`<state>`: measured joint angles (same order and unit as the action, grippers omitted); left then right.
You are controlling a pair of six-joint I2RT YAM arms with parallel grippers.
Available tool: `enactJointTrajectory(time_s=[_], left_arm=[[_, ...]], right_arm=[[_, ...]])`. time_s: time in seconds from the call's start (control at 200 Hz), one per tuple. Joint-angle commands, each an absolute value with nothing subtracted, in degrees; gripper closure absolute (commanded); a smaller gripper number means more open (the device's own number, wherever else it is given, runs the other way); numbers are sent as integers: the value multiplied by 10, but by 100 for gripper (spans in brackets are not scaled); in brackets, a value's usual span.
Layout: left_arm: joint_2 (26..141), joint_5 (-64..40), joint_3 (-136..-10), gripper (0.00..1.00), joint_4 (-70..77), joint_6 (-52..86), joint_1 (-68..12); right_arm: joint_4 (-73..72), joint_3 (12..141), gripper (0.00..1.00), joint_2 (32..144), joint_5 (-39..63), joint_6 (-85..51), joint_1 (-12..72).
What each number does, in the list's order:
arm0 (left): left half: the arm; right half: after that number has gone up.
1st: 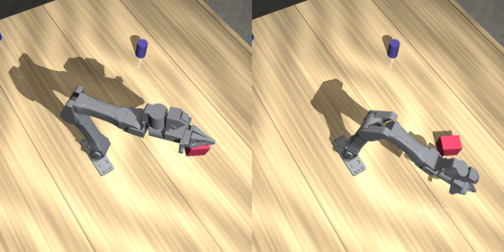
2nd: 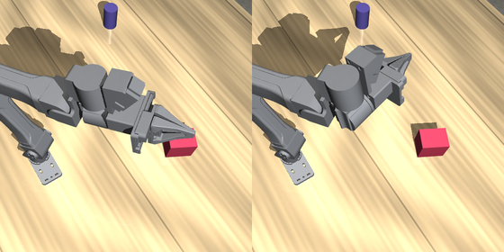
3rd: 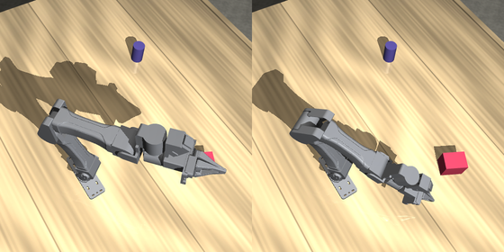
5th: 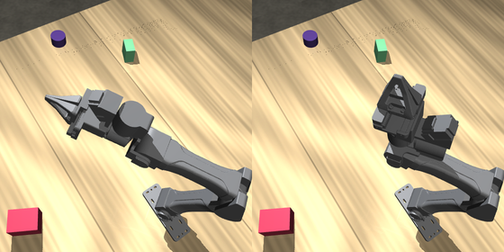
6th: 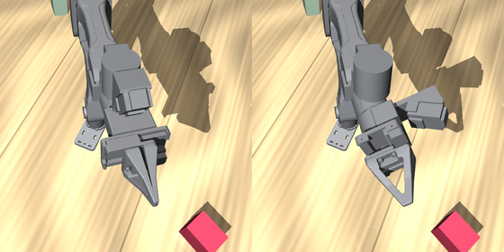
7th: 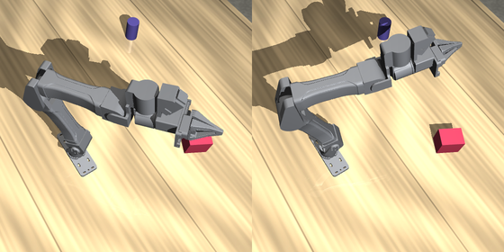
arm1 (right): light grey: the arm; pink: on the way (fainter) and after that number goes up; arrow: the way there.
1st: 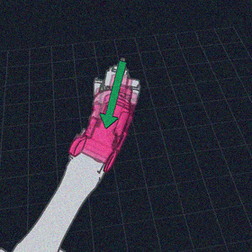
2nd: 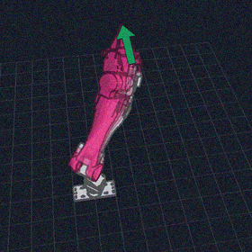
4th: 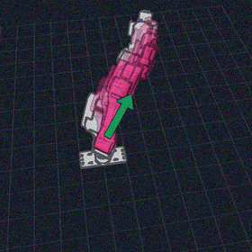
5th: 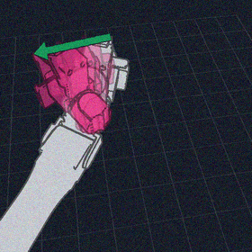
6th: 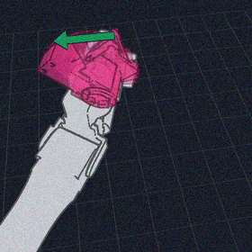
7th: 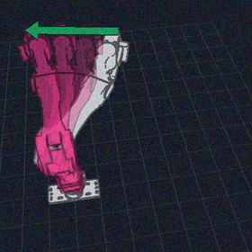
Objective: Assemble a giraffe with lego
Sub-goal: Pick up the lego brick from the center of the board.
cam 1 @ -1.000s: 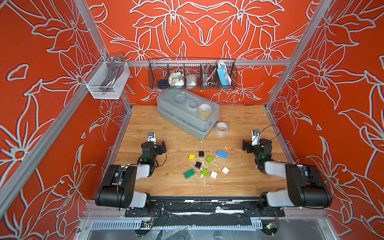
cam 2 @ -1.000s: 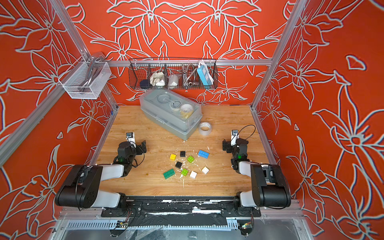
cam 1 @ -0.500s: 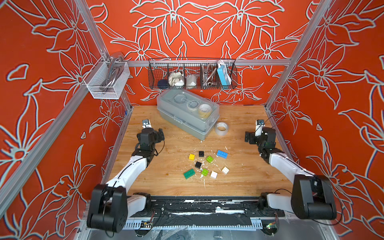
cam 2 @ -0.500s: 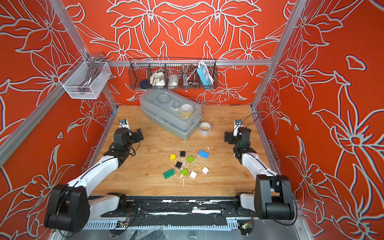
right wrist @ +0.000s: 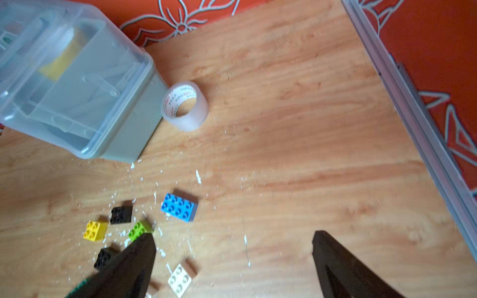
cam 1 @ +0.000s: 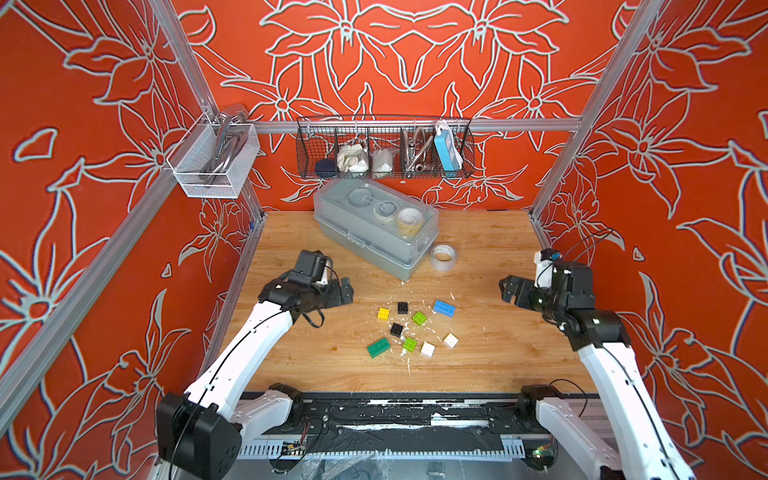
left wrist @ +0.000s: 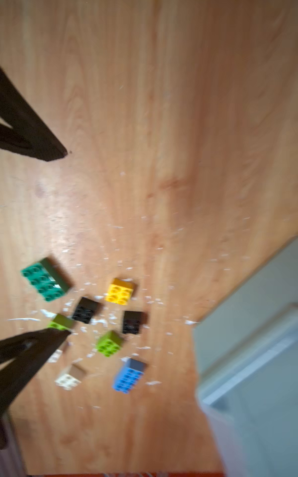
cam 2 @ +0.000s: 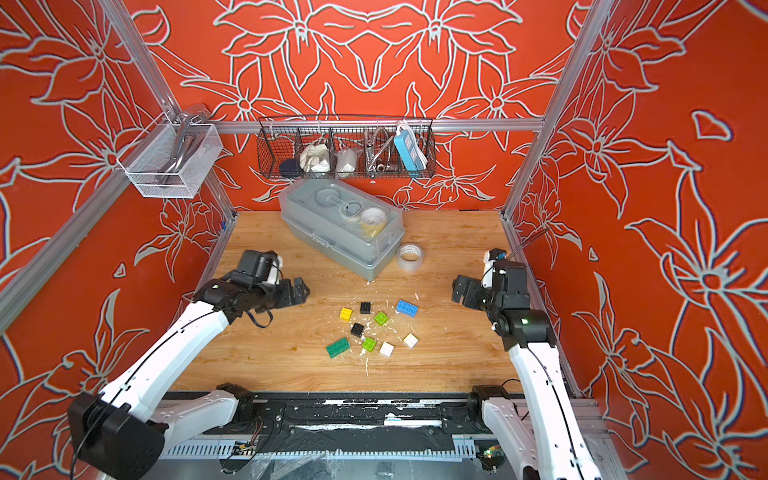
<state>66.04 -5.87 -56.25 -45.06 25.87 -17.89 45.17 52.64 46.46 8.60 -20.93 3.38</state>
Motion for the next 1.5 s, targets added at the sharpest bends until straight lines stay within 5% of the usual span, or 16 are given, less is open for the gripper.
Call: enactJointTrajectory(time_s=[0.0,0.5,1.496], left_arm=[[692,-87,-577,0,-531,302,-229],[854,-59,-668,1,-546,434,-346],[1128,16,-850,26,-543,343,-356]], right_arm=[[557,550,1,470,108,-249,65],[550,544,0,531,126,-230,193],[538,644,0,689,165,-178,195]])
